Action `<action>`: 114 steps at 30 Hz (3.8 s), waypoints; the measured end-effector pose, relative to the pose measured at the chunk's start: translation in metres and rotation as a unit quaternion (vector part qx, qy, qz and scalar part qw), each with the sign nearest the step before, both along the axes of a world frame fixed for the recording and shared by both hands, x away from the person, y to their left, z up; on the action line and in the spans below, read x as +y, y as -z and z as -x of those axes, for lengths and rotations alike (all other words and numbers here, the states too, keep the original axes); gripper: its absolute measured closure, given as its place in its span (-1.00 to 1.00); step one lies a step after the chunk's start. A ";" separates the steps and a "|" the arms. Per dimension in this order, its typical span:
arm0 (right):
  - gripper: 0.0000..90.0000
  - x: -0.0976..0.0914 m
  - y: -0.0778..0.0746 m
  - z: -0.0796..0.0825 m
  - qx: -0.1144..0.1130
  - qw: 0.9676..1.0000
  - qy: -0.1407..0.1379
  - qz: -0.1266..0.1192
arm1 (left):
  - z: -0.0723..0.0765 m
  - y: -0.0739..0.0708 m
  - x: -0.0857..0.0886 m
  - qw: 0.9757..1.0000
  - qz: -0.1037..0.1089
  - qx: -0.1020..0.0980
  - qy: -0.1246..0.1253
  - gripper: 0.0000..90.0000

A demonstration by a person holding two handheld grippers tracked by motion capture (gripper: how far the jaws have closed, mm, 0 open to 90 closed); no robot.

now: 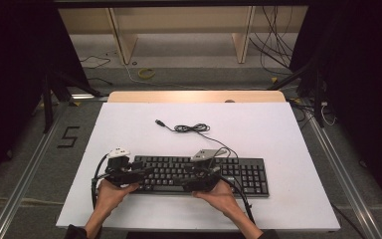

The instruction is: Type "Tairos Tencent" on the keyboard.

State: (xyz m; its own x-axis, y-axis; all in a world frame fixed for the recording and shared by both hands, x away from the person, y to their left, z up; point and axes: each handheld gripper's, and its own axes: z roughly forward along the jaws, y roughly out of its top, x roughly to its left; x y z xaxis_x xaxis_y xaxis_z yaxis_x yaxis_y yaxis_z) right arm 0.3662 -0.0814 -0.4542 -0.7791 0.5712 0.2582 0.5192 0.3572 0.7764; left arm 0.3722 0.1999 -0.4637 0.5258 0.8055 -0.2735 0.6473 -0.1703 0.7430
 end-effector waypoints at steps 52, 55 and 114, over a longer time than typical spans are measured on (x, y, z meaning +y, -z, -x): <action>-0.21 -0.014 0.001 0.016 -0.008 1.000 -0.008 -0.003 | -0.022 0.012 -0.029 0.996 -0.065 0.027 0.046 0.99; -0.21 -0.014 0.001 0.016 -0.009 1.000 -0.007 -0.003 | -0.021 0.011 -0.029 0.997 -0.063 0.027 0.047 0.99; 0.66 0.006 0.007 -0.003 -0.002 1.000 0.003 0.016 | 0.020 -0.006 -0.003 0.998 0.035 -0.017 0.039 -0.13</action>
State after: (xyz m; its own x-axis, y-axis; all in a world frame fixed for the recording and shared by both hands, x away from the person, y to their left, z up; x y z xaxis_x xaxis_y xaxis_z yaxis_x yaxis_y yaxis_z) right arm 0.3690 -0.0758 -0.4613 -0.7764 0.5844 0.2358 0.5181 0.3789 0.7668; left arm 0.3518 0.1971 -0.4577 0.5959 0.7417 -0.3078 0.6077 -0.1660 0.7766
